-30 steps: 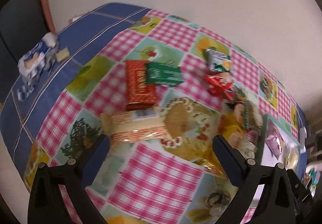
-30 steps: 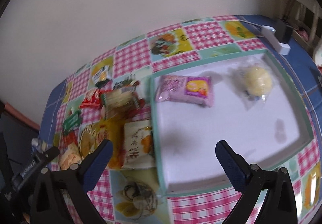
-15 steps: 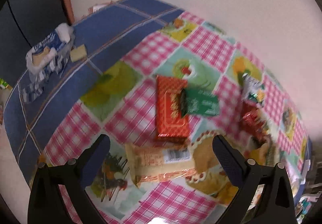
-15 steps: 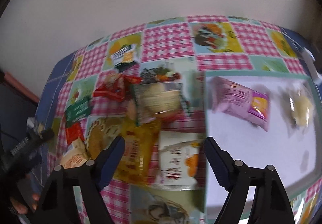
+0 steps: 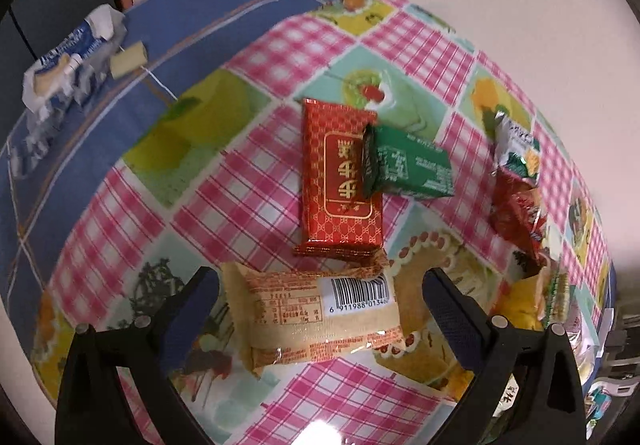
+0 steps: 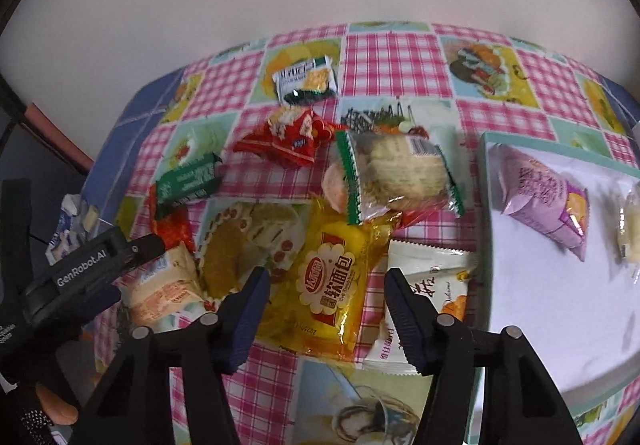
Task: Organize snacks
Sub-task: 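Move the left tool to the cream bread bar while the right tool reaches the yellow bread bag, then grasp the cream bread bar with the left tool while the right tool grasps the yellow bread bag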
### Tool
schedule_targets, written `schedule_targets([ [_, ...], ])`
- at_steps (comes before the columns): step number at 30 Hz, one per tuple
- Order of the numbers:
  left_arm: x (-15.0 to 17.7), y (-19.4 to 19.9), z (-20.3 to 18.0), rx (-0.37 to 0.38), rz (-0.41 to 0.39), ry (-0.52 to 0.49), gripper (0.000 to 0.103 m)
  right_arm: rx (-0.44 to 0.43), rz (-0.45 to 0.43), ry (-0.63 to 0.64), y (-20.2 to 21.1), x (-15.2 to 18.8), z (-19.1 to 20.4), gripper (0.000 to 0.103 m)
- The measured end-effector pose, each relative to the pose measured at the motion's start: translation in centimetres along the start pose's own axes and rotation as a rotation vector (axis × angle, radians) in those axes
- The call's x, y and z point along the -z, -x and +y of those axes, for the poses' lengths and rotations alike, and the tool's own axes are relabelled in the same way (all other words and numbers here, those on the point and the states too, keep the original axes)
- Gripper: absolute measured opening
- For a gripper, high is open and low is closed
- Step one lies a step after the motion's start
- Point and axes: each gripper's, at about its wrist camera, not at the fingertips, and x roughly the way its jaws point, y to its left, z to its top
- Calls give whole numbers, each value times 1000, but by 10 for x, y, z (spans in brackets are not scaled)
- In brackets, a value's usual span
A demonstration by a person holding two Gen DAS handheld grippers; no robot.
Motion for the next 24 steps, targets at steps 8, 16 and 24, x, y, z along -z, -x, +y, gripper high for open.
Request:
schedule_targets([
  [8,2,-23,-6,-47,44,-23,98,17,36,19,-21,4,5,56],
  [16,9,-28,-10,-66,33,-31,85,38,25,46,-27,7,12,53],
  [24,14,-15,-19,0,32,-23,75,36,8,56,-18,9,13,44],
])
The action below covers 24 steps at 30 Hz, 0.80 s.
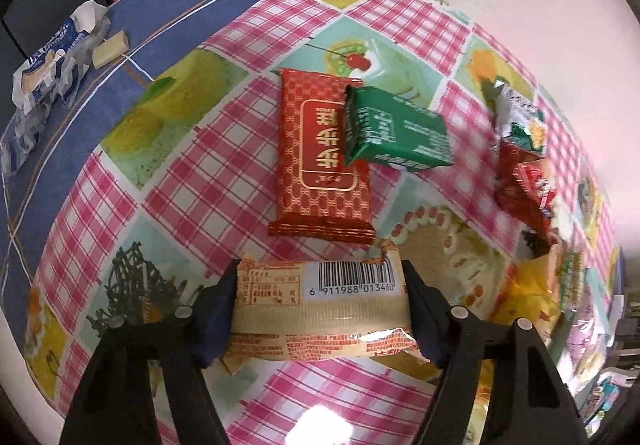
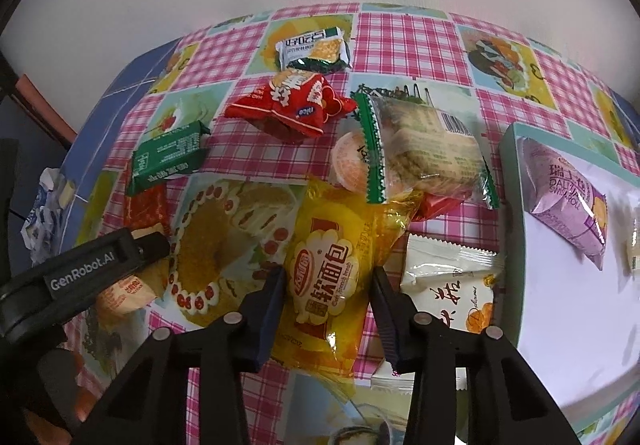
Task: Organize snacks
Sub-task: 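Grasp the cream bread bar with the left tool while the right tool grasps the yellow bread bag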
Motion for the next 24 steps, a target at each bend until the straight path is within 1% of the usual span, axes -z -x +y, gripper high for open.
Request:
schedule_targets([
  [3,0,14,-6,29,-17,4,75,-23,-14,-10,10,-1,-1,44],
  [10,2,58,-20,75,-112,-32,75,-51,-42,-39,35,-3,-4,44],
  [13,1,65,-21,92,-129,-53,75,-69,-58,-47,51,-1,-7,44],
  [15,6,71,-29,104,-138,-69,75,-57,-58,-52,58,2,-11,44],
  [18,10,77,-41,116,-147,-99,75,-19,-54,-90,66,6,-27,44],
  [22,28,87,-73,133,-162,-185,75,54,-53,-159,76,12,-62,44],
  [24,40,90,-91,140,-165,-240,75,103,-48,-211,80,16,-88,44],
])
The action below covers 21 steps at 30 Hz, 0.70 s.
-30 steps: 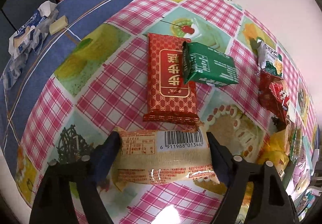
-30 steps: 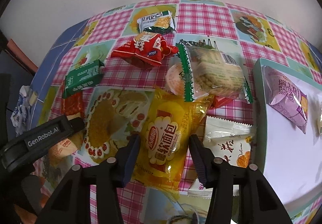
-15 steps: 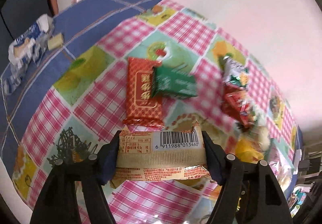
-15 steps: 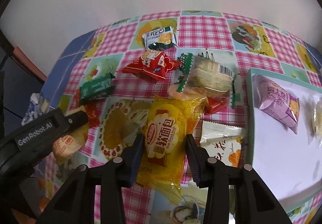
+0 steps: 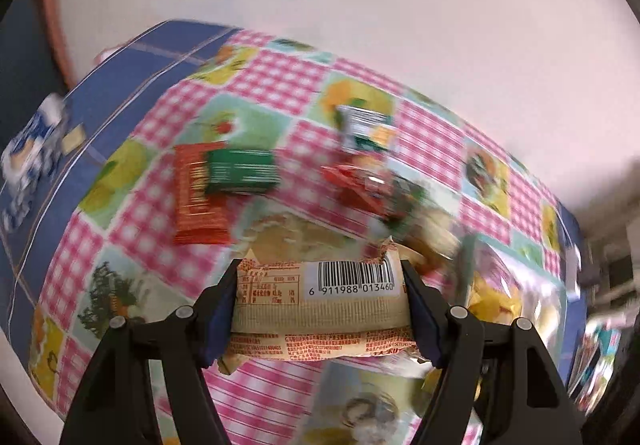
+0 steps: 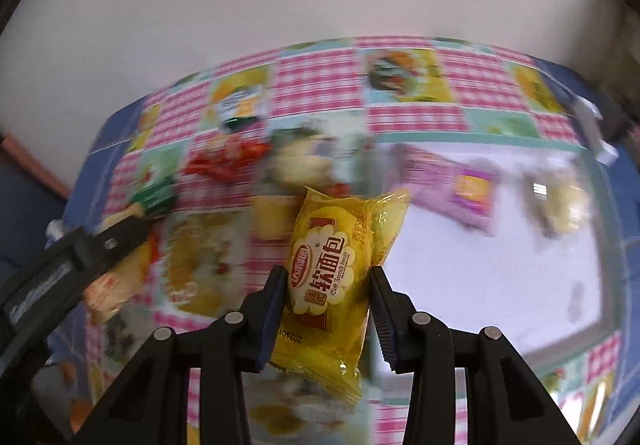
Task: Organize snacks
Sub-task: 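Grasp the cream bread bar with the left tool while the right tool grasps the yellow bread bag, then lower the bread bar into the tray with the left tool while the right tool drops the yellow bag there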
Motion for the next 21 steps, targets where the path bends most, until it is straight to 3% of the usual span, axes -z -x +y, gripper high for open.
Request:
schedule_targets([
  [11,53,-11,-132,48,42,-378,75,131,12,-316,12,-1,-134,44],
  [16,78,-21,-174,96,60,-492,75,197,1,-400,19,4,-168,44],
  [21,99,-35,-204,121,81,-577,76,203,21,-446,14,7,-186,44],
])
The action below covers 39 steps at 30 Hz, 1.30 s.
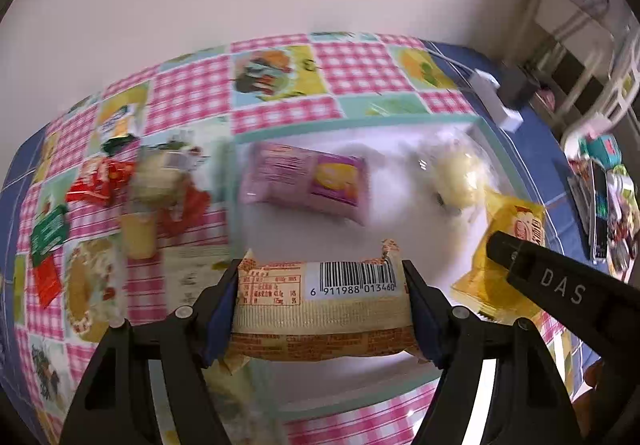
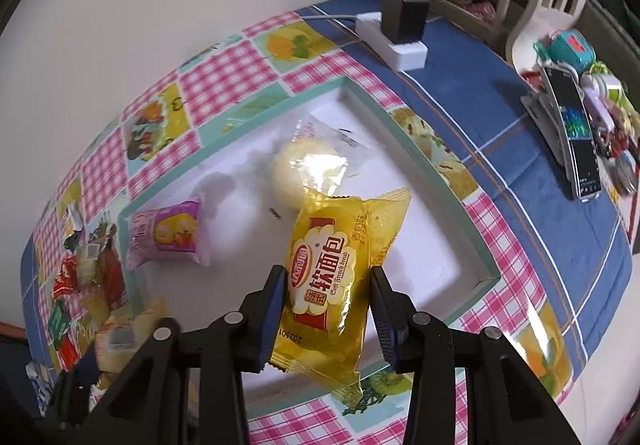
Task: Organize snacks
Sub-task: 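Lower the bread bar into the tray with the left tool while the right tool drops the yellow bag there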
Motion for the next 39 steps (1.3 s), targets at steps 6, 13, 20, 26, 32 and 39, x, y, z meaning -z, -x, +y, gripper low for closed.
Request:
schedule_targets([
  [6,1,-10,-10,3,-9,-38,79,4,8,-2,-4,-1,-1,44],
  [13,-3,-3,-6,13,-40,-18,99,-8,8,-6,-3,-1,-1,45],
  [20,-5,5,23,-108,-9,74,99,-44,17,12,-4,-1,3,49],
  [26,-4,13,65,-162,-20,229,99,-74,10,51,-2,1,14,62],
  [32,0,25,120,-239,-42,379,100,-139,12,120,0,8,38,80],
  [39,19,40,184,-296,-43,525,100,-181,13,195,3,18,68,84],
])
